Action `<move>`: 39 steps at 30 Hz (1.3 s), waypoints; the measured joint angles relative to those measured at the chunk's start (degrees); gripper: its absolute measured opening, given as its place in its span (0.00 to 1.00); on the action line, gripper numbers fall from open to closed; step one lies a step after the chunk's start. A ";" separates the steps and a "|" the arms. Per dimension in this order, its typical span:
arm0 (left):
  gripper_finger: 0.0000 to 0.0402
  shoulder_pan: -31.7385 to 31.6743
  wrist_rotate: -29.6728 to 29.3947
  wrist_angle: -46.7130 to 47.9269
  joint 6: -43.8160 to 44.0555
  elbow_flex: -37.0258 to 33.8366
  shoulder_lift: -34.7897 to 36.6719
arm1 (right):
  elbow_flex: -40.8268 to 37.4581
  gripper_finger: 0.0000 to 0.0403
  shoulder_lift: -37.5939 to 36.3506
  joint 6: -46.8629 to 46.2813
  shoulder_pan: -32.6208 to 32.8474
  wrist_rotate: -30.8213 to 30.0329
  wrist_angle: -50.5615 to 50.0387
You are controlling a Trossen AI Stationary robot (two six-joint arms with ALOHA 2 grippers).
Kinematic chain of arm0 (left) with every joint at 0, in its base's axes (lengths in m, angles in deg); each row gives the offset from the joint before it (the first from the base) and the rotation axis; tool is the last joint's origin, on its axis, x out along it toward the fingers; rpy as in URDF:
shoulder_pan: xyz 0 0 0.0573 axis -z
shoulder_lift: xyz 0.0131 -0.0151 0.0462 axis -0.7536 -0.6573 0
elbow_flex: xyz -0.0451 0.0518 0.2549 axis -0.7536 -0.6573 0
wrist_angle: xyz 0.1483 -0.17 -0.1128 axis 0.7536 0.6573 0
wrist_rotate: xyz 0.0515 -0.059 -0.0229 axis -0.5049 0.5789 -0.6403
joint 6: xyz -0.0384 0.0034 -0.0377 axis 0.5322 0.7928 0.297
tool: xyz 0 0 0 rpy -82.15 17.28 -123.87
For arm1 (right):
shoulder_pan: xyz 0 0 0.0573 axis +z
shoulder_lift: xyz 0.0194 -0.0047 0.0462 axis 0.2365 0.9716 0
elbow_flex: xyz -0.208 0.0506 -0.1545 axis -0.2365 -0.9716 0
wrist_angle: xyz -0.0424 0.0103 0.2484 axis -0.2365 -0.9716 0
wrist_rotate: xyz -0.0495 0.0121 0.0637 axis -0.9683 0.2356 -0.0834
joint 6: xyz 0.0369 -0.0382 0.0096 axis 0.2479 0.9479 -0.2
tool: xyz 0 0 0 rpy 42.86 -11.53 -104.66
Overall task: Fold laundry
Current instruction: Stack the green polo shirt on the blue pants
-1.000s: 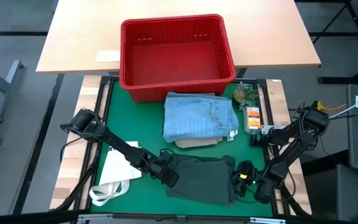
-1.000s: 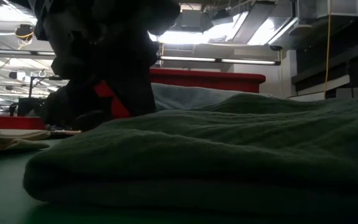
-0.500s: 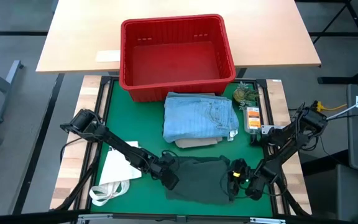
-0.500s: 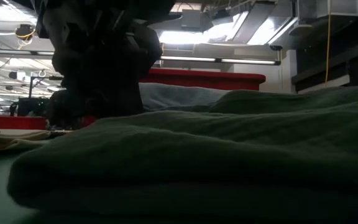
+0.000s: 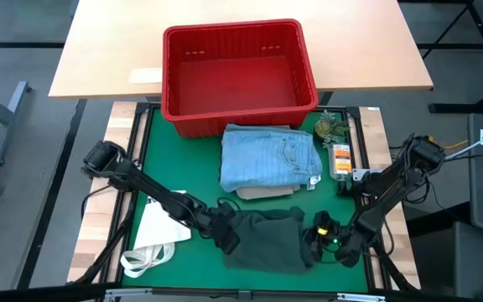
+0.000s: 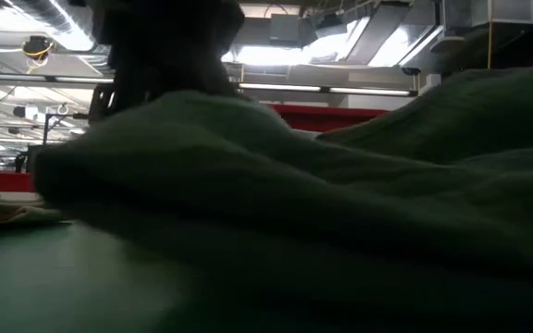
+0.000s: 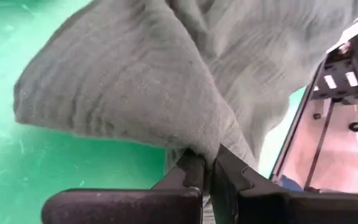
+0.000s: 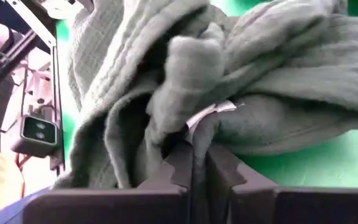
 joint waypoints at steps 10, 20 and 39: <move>0.00 -1.12 -0.58 -0.08 -1.57 0.00 4.37 | 0.00 0.02 -4.82 7.55 -4.44 -0.25 0.04; 0.00 -1.88 -1.18 -2.42 -4.03 0.00 5.92 | 0.02 0.03 -10.83 15.30 -8.70 0.55 0.16; 0.00 -7.58 5.86 -17.54 -10.19 0.00 6.08 | 0.09 0.04 -18.18 24.39 -11.97 -0.50 0.40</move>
